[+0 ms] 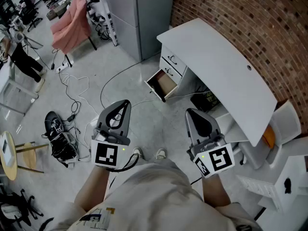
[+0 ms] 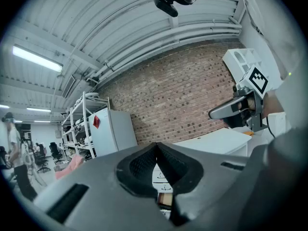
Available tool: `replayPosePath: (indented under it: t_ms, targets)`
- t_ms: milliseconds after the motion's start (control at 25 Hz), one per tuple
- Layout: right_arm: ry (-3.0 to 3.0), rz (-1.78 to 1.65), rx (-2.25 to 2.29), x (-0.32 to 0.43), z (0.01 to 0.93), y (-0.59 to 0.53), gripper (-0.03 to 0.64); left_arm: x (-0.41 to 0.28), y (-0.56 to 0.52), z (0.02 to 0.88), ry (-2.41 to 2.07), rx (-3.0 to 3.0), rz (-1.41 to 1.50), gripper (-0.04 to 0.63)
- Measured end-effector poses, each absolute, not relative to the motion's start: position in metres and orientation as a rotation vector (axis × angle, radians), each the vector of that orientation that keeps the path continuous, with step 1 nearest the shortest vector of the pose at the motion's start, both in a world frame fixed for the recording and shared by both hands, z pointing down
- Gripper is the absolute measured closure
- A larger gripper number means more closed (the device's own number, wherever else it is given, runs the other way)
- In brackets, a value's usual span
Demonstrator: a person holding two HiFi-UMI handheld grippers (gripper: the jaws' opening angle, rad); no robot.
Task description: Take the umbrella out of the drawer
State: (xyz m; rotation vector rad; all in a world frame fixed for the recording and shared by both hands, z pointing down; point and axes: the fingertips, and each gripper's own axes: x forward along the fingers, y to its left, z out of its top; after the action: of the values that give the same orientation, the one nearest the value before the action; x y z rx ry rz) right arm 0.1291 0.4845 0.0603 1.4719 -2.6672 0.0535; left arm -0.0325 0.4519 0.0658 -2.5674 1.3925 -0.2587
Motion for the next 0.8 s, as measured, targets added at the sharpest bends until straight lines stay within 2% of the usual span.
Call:
replayPosePath:
  t_ms: [800]
  targets:
    - [-2.724, 0.103, 1.406, 0.170, 0.068, 0.467, 0.609, 0.013, 0.434, 0.078, 1.426, -2.590, -0.276, 0.588]
